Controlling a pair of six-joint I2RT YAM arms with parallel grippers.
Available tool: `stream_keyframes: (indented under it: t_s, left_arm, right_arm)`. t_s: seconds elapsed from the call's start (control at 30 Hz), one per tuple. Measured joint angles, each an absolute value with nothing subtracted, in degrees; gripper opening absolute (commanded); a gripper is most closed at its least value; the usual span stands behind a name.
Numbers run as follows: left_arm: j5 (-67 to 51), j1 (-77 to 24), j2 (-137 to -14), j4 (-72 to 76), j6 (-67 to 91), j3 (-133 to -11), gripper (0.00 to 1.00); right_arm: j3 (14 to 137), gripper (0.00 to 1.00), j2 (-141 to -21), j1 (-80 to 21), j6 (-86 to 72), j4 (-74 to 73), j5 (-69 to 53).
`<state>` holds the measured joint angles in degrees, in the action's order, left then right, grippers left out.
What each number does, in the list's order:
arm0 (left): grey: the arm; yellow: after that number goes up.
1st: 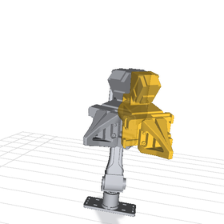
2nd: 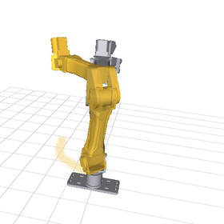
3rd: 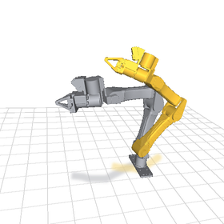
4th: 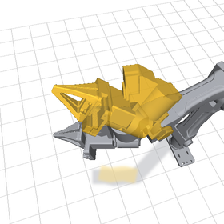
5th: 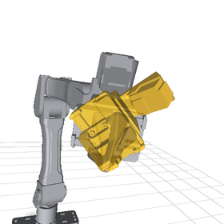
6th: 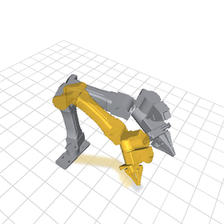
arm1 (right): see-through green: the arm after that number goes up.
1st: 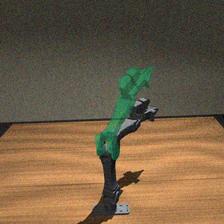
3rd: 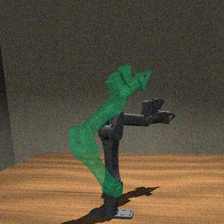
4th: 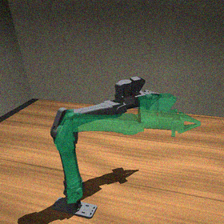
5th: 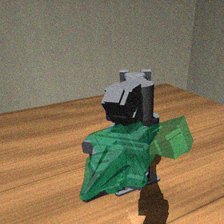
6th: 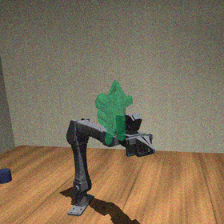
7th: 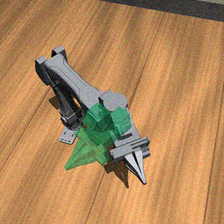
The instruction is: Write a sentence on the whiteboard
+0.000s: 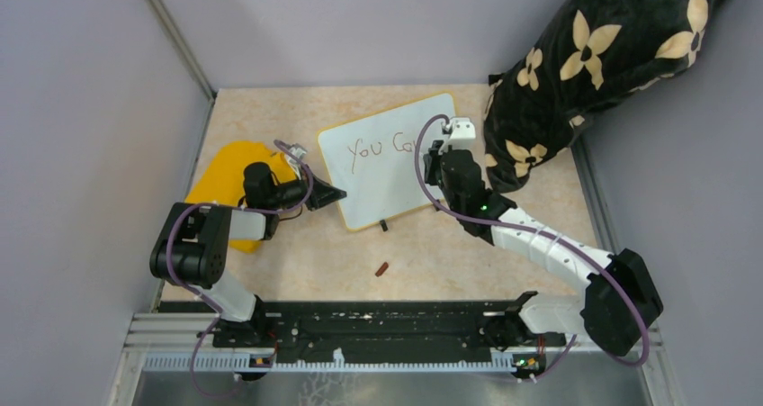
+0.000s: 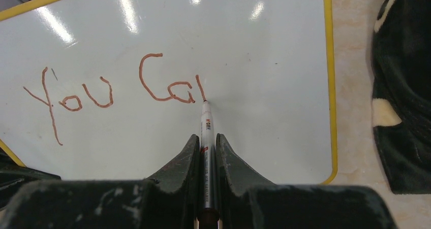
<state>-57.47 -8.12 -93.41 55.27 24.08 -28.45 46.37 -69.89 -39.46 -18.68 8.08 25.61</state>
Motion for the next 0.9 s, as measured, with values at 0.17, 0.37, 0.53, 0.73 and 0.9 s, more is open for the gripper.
stream_keyframes:
  t_s: [0.17, 0.37, 0.53, 0.73, 0.9]
  left_arm:
    - [-57.5, -8.1, -93.4, 55.2, 23.9, -28.4, 0.00]
    - [-57.5, -8.1, -93.4, 55.2, 23.7, -28.4, 0.00]
    - [-57.5, -8.1, -93.4, 55.0, 23.6, -28.4, 0.00]
    - [-57.5, -8.2, -93.3, 54.9, 23.4, -28.4, 0.00]
    - [-57.5, -8.2, -93.3, 54.8, 23.3, -28.5, 0.00]
  right_arm:
    - [46.4, 0.00, -69.5, -39.5, -18.7, 8.0, 25.6]
    - [46.4, 0.00, -67.3, -39.4, -18.7, 8.6, 25.3]
    - [46.6, 0.00, -67.0, -39.2, -18.7, 9.1, 25.3]
    - [46.6, 0.00, -67.7, -39.2, -18.7, 9.8, 25.1]
    - [46.7, 0.00, -68.7, -39.2, -18.7, 10.3, 24.8]
